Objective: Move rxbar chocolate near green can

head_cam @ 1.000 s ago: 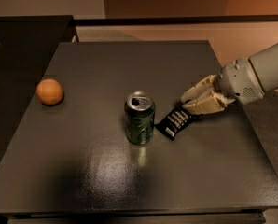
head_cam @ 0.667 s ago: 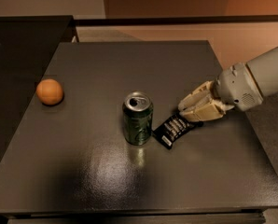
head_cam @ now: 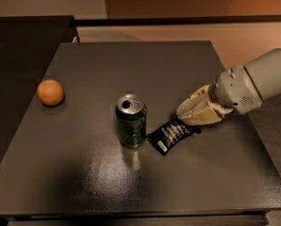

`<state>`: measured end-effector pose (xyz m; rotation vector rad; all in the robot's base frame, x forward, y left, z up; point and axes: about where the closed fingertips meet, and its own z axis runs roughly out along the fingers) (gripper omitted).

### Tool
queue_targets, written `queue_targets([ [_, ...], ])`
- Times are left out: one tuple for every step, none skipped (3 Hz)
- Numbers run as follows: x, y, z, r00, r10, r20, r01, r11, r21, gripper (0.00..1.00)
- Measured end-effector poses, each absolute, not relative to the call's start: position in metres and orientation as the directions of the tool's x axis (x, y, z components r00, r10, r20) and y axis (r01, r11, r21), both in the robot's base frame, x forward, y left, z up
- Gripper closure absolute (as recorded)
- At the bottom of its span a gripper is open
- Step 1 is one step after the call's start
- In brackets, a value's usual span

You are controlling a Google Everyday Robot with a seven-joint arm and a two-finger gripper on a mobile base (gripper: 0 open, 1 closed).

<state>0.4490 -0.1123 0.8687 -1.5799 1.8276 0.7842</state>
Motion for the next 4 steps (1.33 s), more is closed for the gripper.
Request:
queue_targets([
  [0.4488,-0.1105,0.8688,-0.116,-0.643,-0.757,-0.992,0.117,0.053,0.37],
  [0.4485,-0.1088,0.8689,-0.114,-0.643,-0.757,-0.992,0.114,0.053,0.14],
  [0.4482,-0.1071,0.869,-0.112,-0.644,-0.757,-0.992,0.111,0.052,0.0],
  [0.4482,-0.1071,0.869,-0.112,-0.644,-0.757,-0.992,0.111,0.052,0.0],
])
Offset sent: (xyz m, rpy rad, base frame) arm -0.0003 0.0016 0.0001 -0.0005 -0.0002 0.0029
